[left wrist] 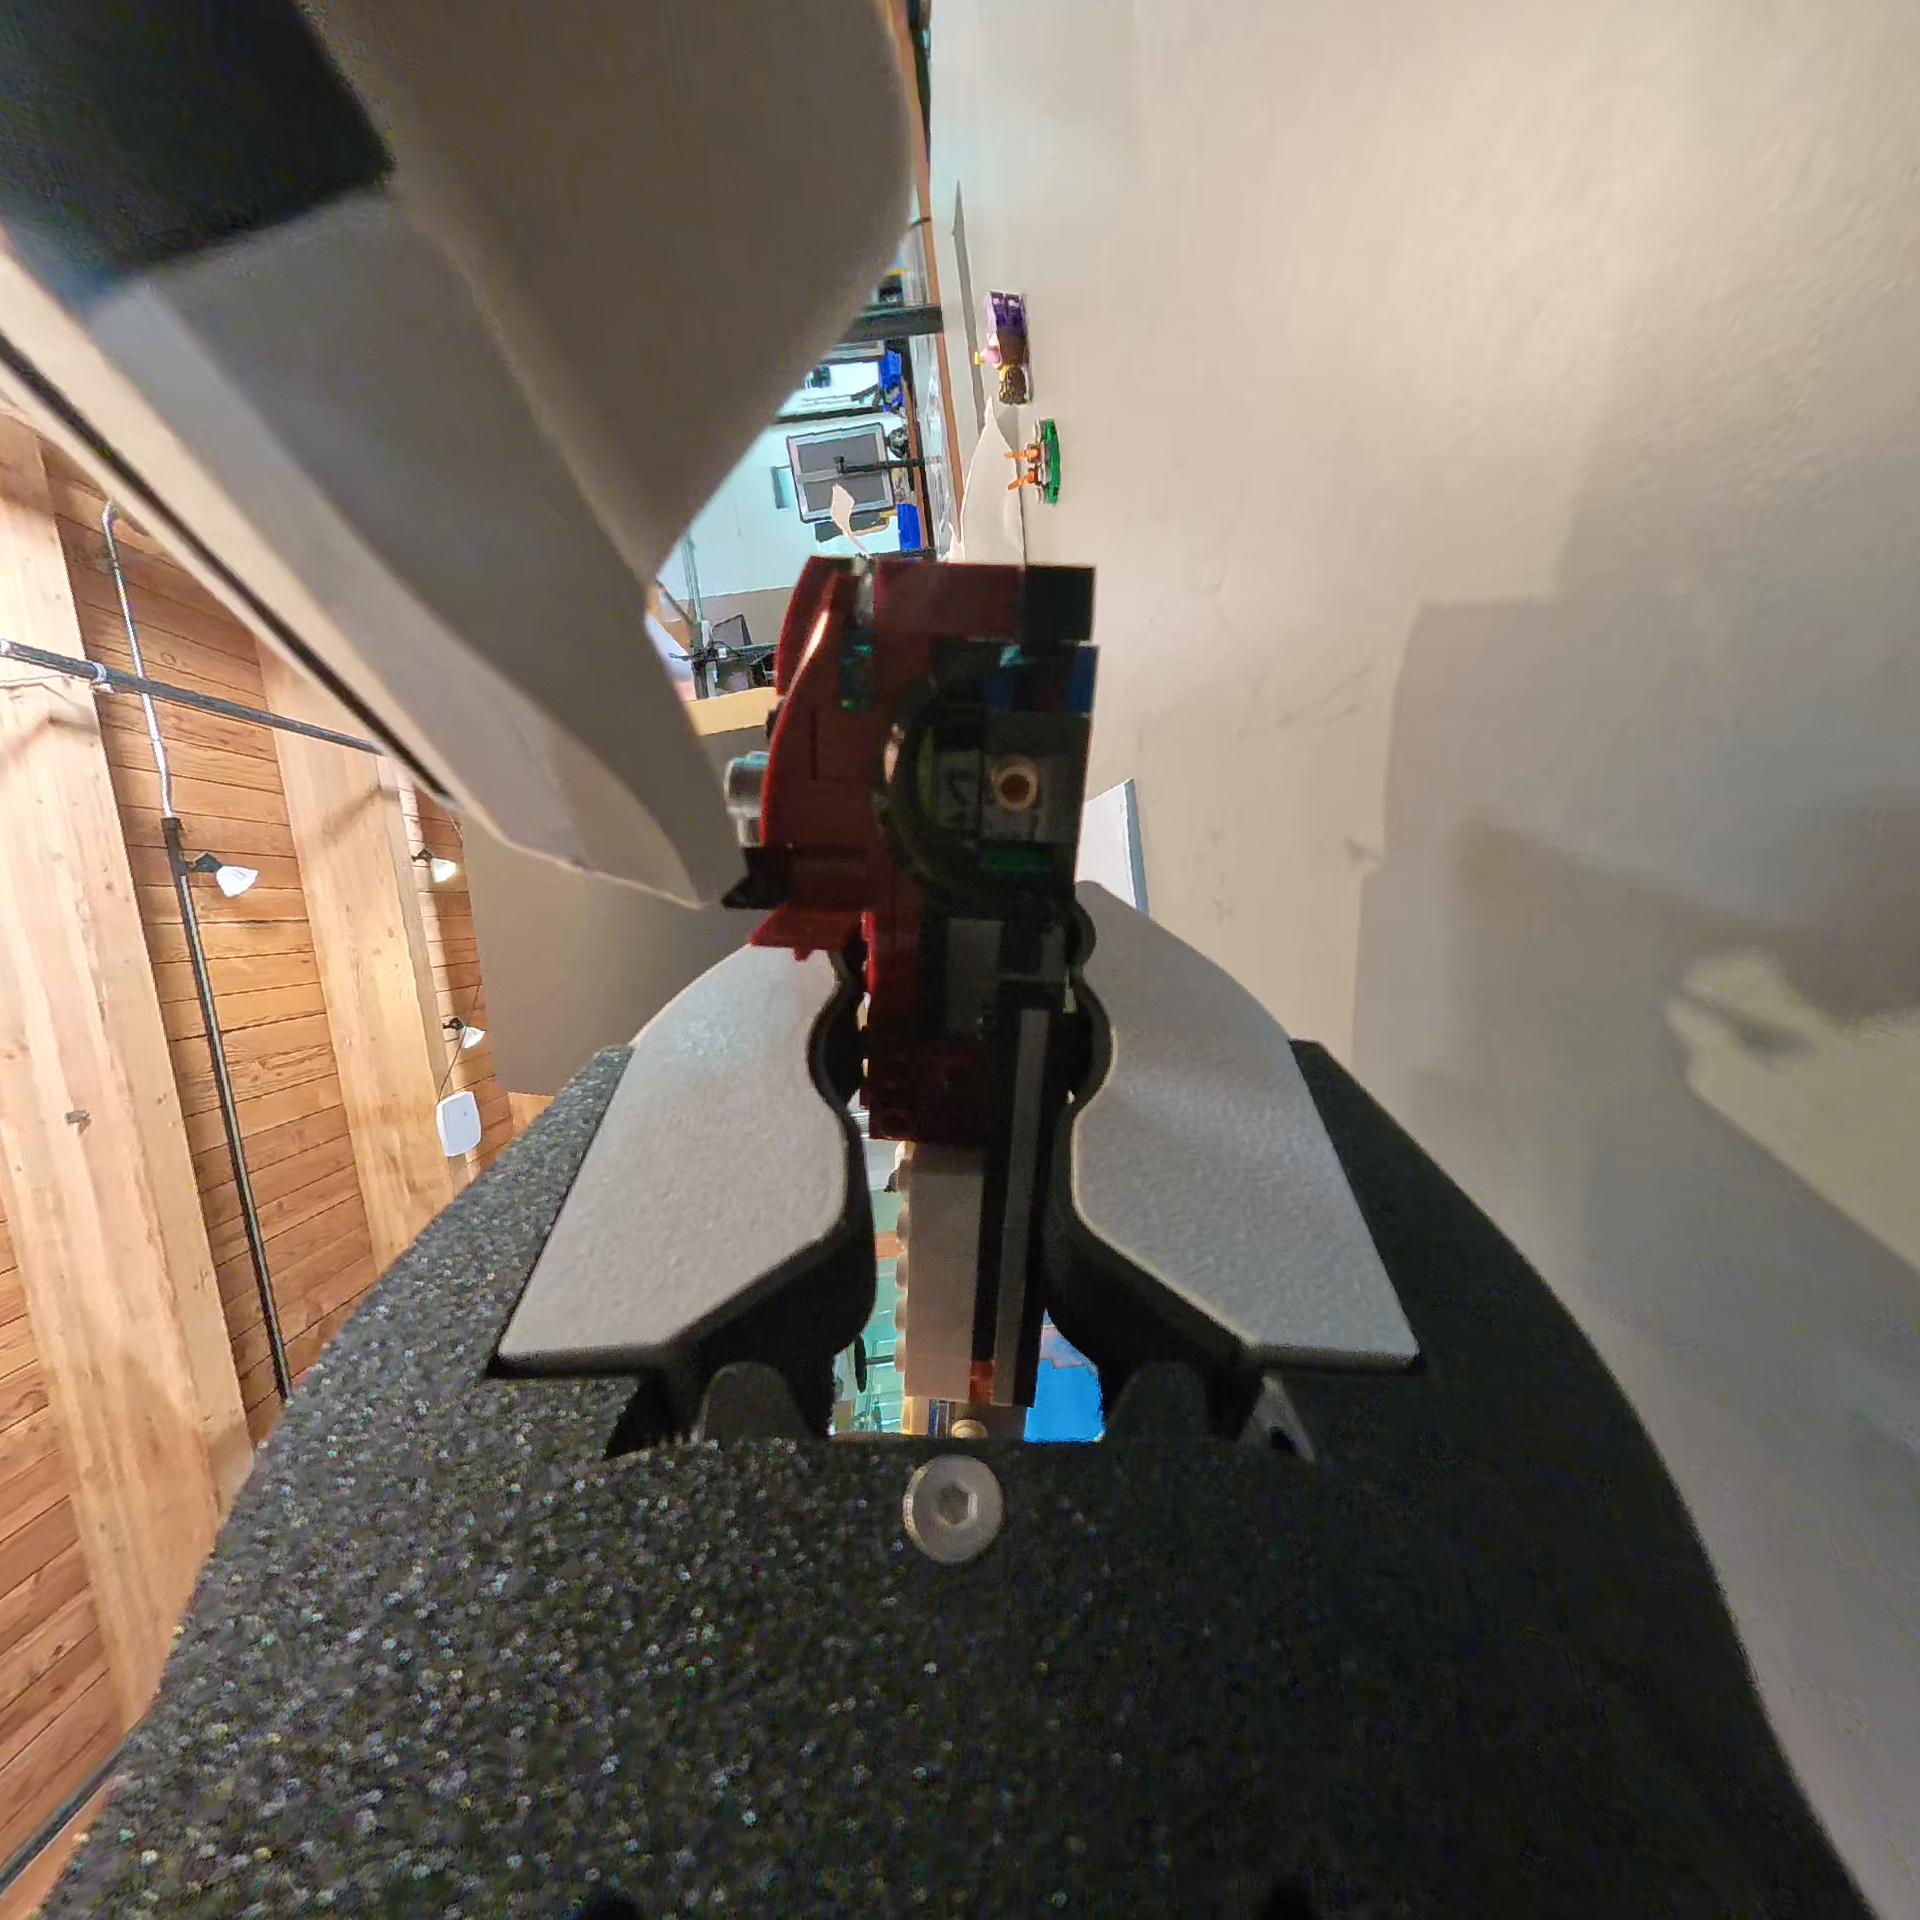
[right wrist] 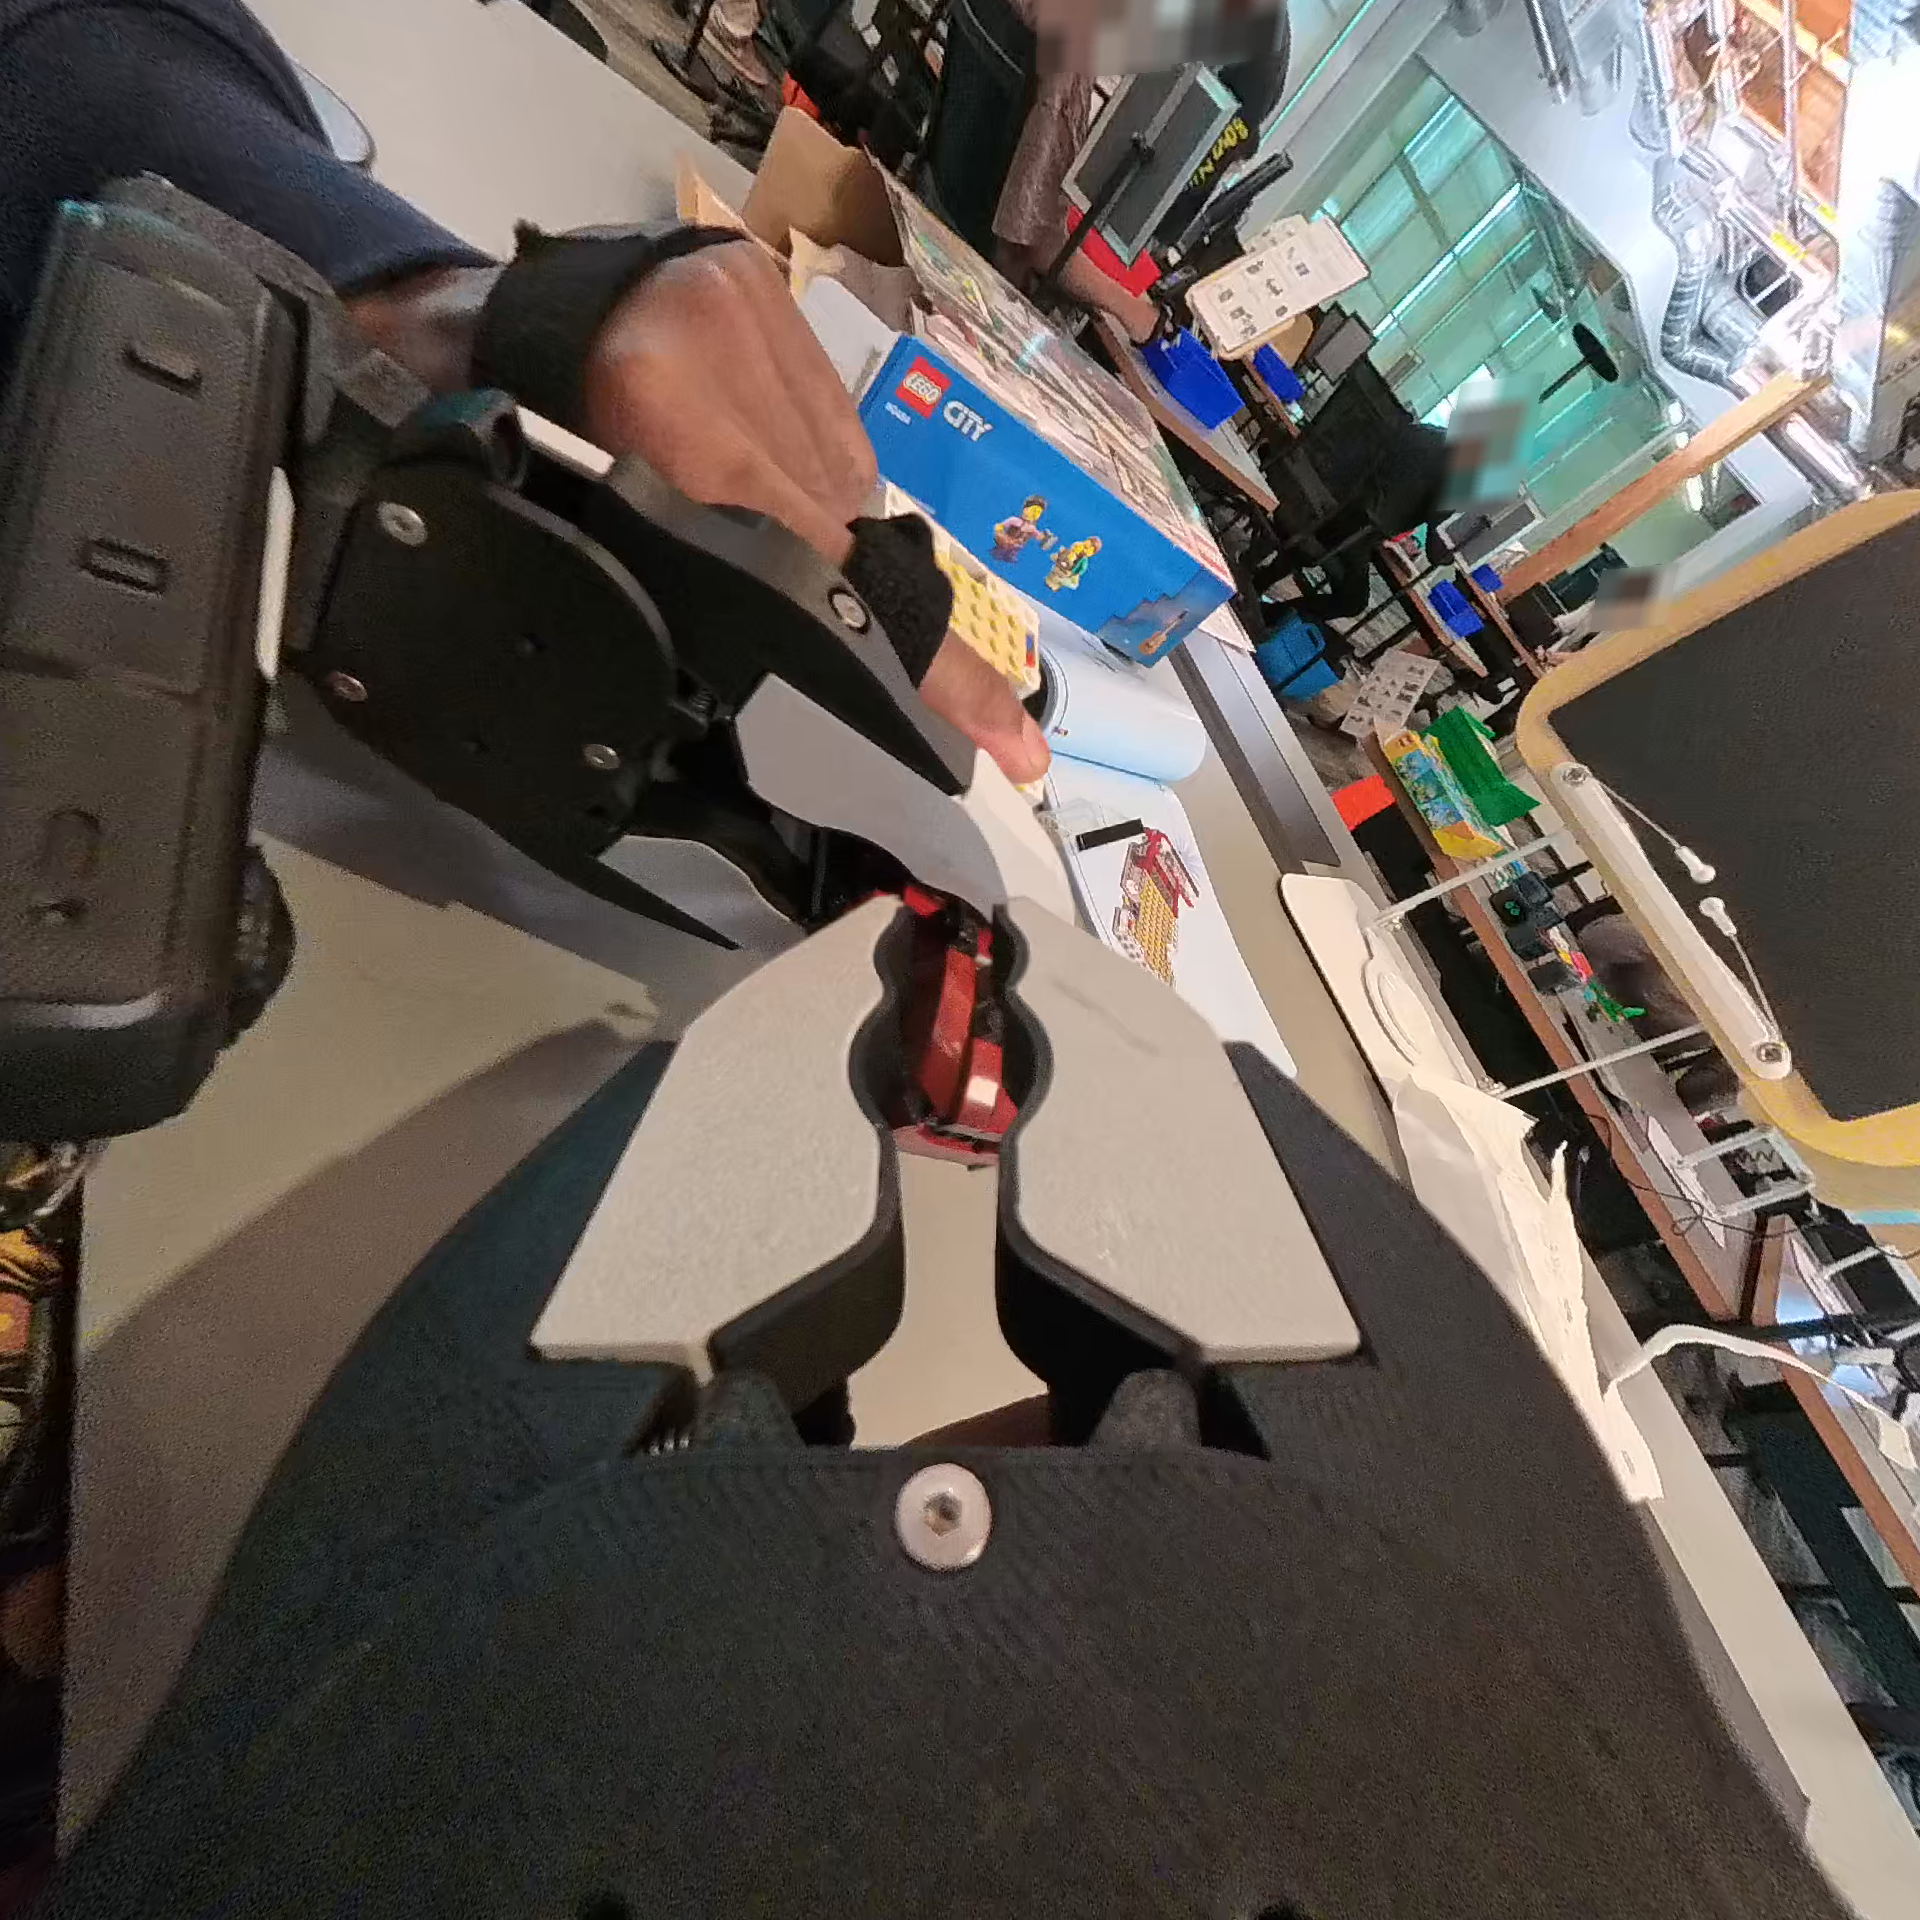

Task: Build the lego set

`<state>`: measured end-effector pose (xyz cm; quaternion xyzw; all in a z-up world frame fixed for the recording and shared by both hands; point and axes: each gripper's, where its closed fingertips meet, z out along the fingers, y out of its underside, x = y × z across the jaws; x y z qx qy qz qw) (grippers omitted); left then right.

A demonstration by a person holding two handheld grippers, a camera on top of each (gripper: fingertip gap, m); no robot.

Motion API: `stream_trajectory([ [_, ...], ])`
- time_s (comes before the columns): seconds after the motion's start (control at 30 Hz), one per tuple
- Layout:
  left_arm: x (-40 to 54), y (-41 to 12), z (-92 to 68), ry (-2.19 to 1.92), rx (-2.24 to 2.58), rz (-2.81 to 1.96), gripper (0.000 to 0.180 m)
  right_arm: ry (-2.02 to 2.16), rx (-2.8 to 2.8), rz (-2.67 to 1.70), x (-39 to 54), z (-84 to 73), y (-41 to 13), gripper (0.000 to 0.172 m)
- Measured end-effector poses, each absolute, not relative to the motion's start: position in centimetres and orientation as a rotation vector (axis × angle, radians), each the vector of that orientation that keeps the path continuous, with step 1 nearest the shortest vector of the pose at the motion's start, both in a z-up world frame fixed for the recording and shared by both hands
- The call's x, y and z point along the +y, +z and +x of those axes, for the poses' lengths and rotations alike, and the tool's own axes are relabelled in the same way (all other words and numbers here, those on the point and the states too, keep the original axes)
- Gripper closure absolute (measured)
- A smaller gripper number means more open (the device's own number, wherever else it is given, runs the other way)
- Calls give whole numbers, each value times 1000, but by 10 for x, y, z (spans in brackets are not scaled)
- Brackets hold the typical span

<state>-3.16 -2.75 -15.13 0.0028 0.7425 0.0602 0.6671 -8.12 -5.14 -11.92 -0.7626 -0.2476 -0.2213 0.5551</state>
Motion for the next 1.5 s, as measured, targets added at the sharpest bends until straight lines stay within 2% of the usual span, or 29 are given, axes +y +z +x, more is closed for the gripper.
stream_trajectory([
  [0.23,-30,-152,-31,134,1678,25,146,-587,-605,-1840,-48,-77,-129,165],
  [1.37,-24,-157,-31,132,1681,32,146,-618,-512,-1839,-49,-77,-134,165],
  [1.5,-19,-158,-32,117,1680,24,146,-567,-561,-1810,-52,-85,-130,156],
])
